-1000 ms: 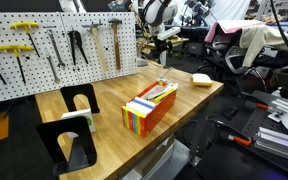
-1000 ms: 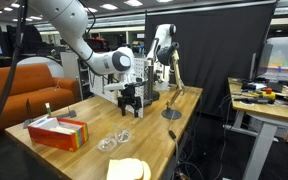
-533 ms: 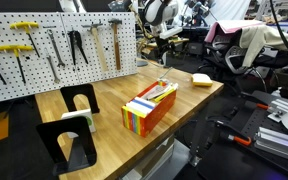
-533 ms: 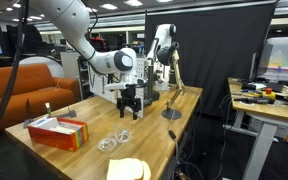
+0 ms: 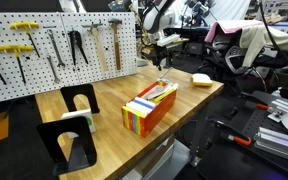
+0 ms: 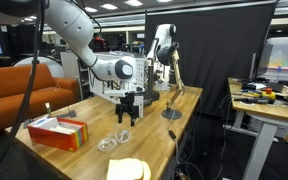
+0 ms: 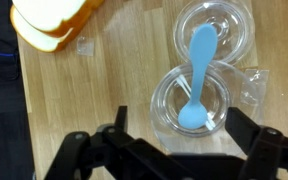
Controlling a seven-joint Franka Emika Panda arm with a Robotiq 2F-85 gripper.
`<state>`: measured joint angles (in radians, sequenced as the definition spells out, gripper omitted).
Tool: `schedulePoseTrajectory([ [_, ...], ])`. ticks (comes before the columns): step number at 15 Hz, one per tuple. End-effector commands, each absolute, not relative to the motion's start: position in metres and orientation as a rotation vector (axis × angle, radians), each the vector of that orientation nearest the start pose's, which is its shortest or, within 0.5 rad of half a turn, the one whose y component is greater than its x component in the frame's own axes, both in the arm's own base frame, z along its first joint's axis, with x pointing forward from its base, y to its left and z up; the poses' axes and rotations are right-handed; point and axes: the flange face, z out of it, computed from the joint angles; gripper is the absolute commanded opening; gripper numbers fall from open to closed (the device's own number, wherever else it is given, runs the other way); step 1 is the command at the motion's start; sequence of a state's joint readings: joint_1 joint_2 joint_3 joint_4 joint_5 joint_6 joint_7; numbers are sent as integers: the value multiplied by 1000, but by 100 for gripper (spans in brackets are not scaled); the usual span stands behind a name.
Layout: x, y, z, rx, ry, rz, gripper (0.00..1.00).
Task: Remove the blue spoon from the box, put it in the cup, move the cup slightly to the left and then move the lid to the left too
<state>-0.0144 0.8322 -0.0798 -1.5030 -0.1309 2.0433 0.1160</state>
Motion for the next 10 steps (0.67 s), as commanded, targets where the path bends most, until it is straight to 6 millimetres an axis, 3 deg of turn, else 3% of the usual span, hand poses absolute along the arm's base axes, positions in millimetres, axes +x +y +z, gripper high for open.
schedulePoseTrajectory([
  [1,682,-74,149,-3240,178,502,97],
  [2,683,-77,148,-3239,181,503,88],
  [3,683,-81,147,-3236,181,502,71],
  [10,682,-98,147,-3181,165,502,23],
])
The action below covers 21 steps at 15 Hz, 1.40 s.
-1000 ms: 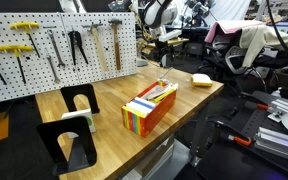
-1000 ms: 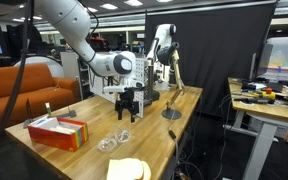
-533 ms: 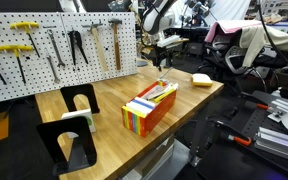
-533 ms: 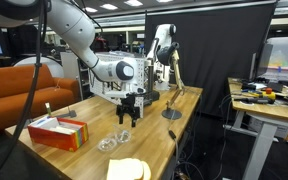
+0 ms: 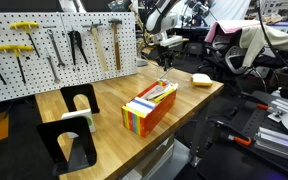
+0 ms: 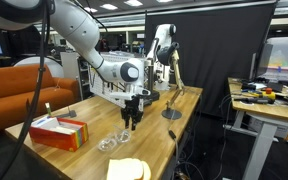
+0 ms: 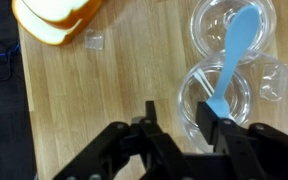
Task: Remove the blue spoon from the box, put it in the cup, move the cup slightly to the left and then move the lid to the left too
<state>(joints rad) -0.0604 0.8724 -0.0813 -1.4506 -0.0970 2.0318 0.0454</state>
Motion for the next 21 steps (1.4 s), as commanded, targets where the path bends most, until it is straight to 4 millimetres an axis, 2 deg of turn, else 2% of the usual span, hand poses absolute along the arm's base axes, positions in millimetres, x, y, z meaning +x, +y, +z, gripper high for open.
schedulePoseTrajectory([
  [1,682,-98,148,-3176,163,499,15],
  [3,683,-95,151,-3167,159,483,1],
  [8,684,-79,166,-3134,108,432,1],
  [12,685,-58,185,-3127,29,387,1],
  [16,686,-12,201,-3059,-89,346,1],
  [21,686,74,199,-3024,-339,337,1],
])
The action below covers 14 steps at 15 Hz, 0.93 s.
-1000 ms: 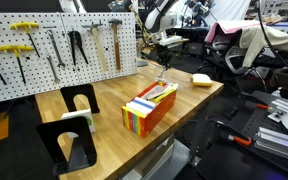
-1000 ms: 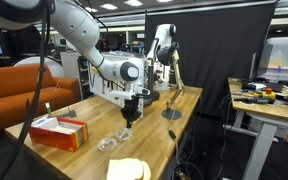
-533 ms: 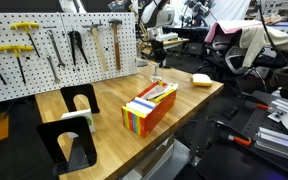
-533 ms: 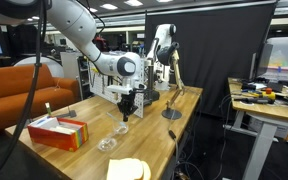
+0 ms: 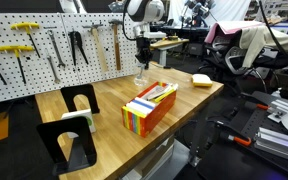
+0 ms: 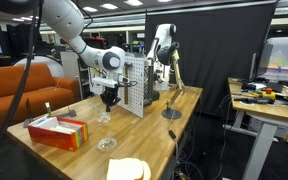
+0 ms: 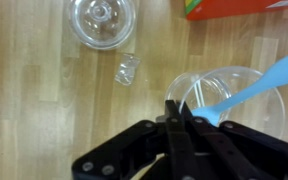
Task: Remove the blue spoon from the box, put it in the cup, move the cup slightly to the left and then move the lid to the left too
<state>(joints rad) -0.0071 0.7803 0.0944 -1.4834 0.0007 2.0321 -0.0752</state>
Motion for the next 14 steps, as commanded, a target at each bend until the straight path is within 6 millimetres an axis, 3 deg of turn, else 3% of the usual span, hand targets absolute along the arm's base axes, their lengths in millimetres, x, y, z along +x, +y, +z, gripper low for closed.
schedulePoseTrajectory([
  [1,686,93,198,-3020,-389,336,1],
  [5,680,148,186,-3006,-555,359,1],
  [8,669,171,173,-2999,-652,397,1],
  [9,667,174,170,-3008,-680,404,29],
  [10,666,176,169,-3020,-697,405,31],
  [13,670,171,178,-3056,-734,366,50],
  [14,668,176,170,-3043,-687,393,57],
])
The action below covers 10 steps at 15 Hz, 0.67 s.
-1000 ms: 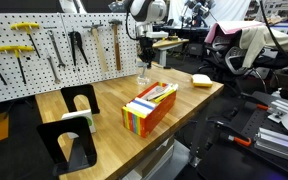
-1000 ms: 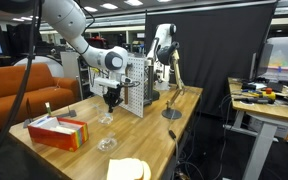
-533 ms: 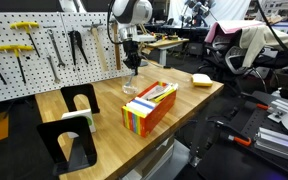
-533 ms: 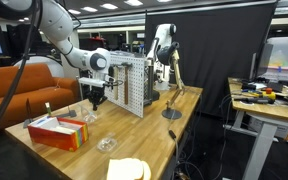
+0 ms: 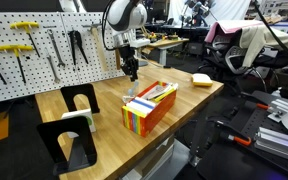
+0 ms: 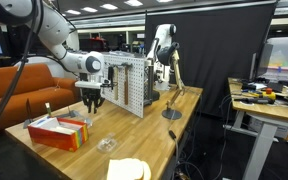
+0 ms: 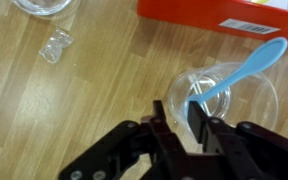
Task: Remove the blue spoon from the box, put it in the cup, move the cup slightly to the left and then move the lid to the left too
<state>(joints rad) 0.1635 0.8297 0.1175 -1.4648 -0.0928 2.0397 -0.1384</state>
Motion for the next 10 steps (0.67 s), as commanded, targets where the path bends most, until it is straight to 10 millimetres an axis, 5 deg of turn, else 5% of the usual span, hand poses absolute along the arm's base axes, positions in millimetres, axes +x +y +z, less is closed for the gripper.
schedulePoseTrajectory([
  [1,669,175,171,-3046,-687,389,39],
  [4,667,177,168,-3043,-690,397,57],
  [6,667,177,168,-3043,-690,398,57],
  [7,667,177,168,-3043,-690,398,82],
  [10,669,160,179,-3058,-636,369,95],
])
